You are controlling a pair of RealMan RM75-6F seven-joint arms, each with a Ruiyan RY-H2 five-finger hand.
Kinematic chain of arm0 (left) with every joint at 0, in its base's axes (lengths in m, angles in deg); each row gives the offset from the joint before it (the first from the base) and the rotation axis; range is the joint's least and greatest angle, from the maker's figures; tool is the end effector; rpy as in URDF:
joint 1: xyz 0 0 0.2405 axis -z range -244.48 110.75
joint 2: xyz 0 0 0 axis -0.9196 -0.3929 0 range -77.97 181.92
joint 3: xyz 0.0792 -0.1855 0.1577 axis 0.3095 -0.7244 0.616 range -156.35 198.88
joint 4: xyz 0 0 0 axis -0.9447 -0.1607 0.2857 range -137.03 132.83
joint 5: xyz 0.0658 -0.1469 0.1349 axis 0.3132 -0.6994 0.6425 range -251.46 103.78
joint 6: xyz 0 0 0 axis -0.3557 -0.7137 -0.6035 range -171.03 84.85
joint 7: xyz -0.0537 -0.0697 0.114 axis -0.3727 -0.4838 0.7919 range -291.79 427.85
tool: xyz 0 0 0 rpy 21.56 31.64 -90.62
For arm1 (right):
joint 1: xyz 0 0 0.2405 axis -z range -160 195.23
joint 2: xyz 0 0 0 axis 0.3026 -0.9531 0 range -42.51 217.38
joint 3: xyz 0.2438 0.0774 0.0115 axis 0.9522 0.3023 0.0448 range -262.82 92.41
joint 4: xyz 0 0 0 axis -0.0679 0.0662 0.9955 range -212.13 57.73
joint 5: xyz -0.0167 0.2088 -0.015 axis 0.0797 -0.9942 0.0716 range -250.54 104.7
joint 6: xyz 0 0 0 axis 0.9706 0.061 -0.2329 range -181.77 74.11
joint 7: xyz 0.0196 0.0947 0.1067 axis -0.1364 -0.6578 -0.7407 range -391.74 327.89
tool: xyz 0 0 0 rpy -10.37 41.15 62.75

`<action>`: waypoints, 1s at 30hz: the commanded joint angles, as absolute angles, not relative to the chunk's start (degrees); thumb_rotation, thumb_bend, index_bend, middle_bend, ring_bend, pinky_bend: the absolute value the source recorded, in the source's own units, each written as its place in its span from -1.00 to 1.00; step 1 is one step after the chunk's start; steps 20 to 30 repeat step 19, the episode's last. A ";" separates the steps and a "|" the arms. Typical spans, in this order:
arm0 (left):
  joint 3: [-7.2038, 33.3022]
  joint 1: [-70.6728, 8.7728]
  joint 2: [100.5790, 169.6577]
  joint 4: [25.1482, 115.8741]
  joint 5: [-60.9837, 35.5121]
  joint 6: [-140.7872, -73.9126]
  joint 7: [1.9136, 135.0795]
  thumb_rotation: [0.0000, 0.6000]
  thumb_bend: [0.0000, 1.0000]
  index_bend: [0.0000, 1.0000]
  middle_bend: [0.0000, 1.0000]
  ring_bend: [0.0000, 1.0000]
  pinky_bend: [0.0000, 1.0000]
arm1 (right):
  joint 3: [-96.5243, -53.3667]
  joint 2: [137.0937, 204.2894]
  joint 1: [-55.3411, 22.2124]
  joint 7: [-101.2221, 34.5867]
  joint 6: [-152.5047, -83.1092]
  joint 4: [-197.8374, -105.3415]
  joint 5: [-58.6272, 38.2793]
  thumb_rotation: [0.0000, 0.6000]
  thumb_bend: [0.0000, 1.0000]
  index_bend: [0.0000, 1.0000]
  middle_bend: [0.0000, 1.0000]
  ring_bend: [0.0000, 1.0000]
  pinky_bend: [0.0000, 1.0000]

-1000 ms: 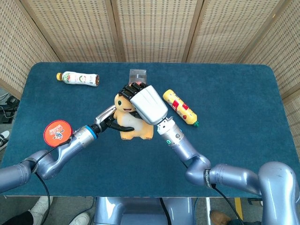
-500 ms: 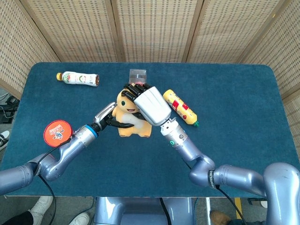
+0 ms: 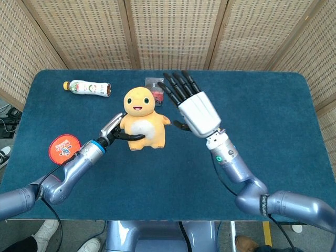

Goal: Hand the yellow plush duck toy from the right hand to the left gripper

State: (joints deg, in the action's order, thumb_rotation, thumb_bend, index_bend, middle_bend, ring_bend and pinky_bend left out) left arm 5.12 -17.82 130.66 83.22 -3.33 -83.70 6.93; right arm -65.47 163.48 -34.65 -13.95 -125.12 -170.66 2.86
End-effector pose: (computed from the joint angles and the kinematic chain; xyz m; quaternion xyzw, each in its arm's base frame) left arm -0.1069 0.3865 0.0287 -0.4506 -0.7307 -0.5078 0.0722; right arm -0.0248 -0.3775 0.1144 0.6725 -0.1557 0.5800 0.4325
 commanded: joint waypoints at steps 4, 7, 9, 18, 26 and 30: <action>7.02 -19.74 130.42 83.65 -0.39 -84.93 7.63 1.00 -0.29 0.45 0.34 0.24 0.26 | -73.18 157.55 -24.31 -19.93 -129.98 -168.93 6.18 1.00 -1.00 -1.00 -1.00 -1.00 -1.00; 8.45 -20.30 130.33 83.86 1.78 -85.29 8.95 1.00 -0.29 0.45 0.34 0.24 0.26 | -76.40 157.01 -20.41 -22.25 -131.48 -166.30 7.12 1.00 -1.00 -1.00 -1.00 -1.00 -1.00; 9.38 -20.51 130.18 84.27 3.09 -85.44 10.18 1.00 -0.29 0.45 0.34 0.24 0.26 | -77.88 156.93 -18.31 -23.47 -132.22 -164.94 7.27 1.00 -1.00 -1.00 -1.00 -1.00 -1.00; 12.50 -21.29 129.90 89.00 5.00 -85.49 17.05 1.00 -0.29 0.45 0.34 0.24 0.26 | -82.03 156.44 -10.86 -23.27 -133.89 -161.55 6.32 1.00 -1.00 -1.00 -1.00 -1.00 -1.00; 12.87 -21.26 129.90 89.57 5.15 -85.26 17.90 1.00 -0.29 0.45 0.34 0.24 0.26 | -82.22 156.05 -10.25 -22.56 -133.65 -162.07 5.70 1.00 -1.00 -1.00 -1.00 -1.00 -1.00; 12.87 -21.26 129.90 89.57 5.15 -85.26 17.90 1.00 -0.29 0.45 0.34 0.24 0.26 | -82.22 156.05 -10.25 -22.56 -133.65 -162.07 5.70 1.00 -1.00 -1.00 -1.00 -1.00 -1.00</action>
